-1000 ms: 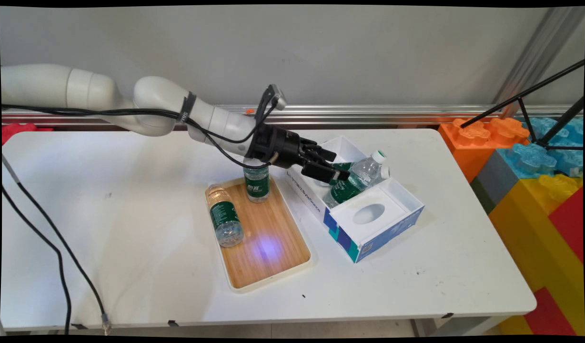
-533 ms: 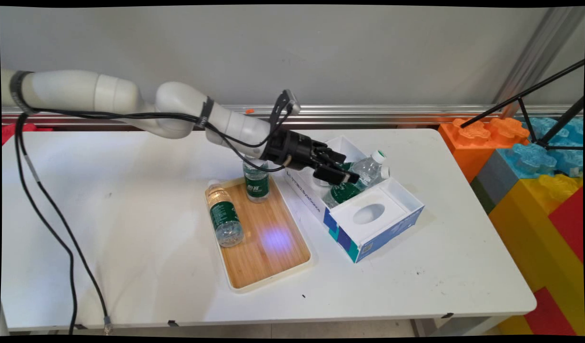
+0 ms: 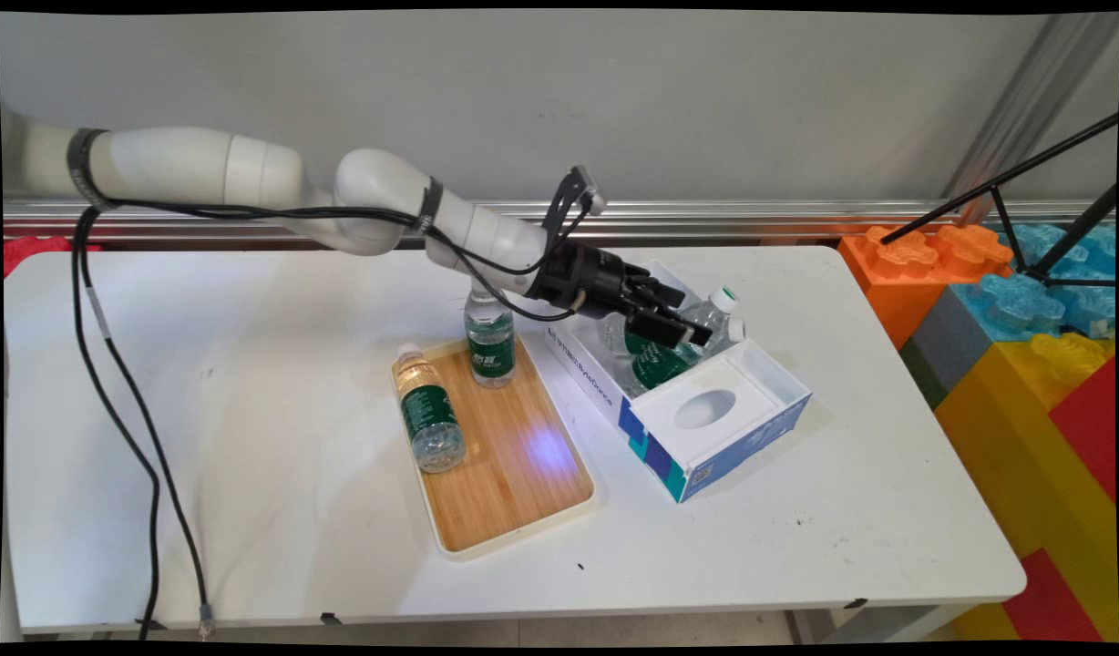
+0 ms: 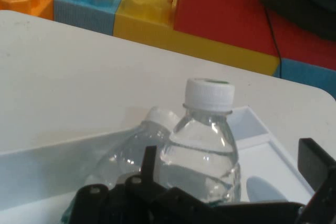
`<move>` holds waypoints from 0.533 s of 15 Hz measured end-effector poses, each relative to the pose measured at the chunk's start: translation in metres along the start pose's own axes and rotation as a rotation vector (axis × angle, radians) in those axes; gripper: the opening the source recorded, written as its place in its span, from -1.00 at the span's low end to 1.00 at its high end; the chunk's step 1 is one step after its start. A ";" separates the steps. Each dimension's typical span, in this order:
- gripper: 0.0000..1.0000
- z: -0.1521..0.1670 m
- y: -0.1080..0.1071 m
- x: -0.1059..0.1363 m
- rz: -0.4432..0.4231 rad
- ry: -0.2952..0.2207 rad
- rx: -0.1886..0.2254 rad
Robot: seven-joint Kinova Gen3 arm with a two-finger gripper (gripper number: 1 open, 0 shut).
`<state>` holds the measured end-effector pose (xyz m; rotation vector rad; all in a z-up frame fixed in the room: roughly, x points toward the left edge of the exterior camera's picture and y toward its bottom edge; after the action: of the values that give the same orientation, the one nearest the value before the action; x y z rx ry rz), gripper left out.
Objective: Pick up the green bottle from the white box
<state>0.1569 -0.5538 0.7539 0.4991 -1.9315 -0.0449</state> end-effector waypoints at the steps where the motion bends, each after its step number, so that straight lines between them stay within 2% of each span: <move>1: 1.00 0.002 -0.001 0.001 0.000 -0.003 -0.001; 8: 1.00 0.013 -0.005 0.006 0.013 -0.048 -0.010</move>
<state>0.1448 -0.5631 0.7519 0.4826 -1.9803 -0.0582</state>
